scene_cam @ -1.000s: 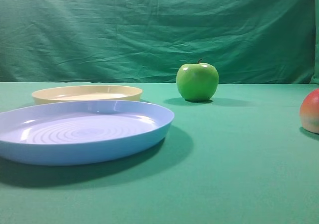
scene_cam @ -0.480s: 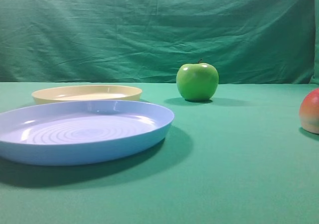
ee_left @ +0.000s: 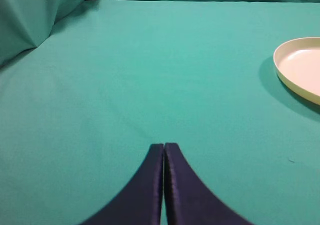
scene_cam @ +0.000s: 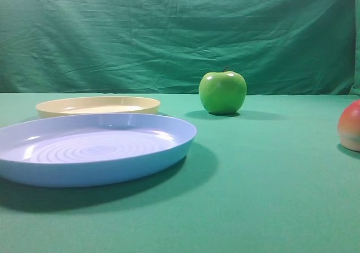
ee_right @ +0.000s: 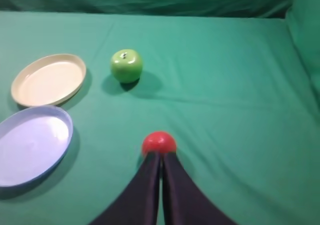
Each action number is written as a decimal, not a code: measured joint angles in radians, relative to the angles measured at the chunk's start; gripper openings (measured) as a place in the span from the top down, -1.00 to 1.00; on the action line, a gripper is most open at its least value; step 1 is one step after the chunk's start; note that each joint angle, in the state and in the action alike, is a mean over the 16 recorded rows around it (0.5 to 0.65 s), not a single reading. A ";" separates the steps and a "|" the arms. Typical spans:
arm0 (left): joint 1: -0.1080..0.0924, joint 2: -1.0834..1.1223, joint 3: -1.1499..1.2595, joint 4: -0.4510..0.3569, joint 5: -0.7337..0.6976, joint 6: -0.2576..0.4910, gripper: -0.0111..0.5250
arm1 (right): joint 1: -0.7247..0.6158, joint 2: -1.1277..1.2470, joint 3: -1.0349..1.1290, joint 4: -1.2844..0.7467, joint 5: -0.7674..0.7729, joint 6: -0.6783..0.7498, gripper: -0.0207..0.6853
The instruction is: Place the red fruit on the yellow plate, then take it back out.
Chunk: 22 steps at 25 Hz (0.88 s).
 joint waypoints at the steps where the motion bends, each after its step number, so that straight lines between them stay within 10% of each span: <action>1: 0.000 0.000 0.000 0.000 0.000 0.000 0.96 | -0.022 -0.024 0.035 -0.010 -0.030 0.002 0.94; 22: 0.000 0.000 0.000 0.000 0.000 0.000 0.96 | -0.227 -0.216 0.739 -0.035 -0.617 0.007 0.94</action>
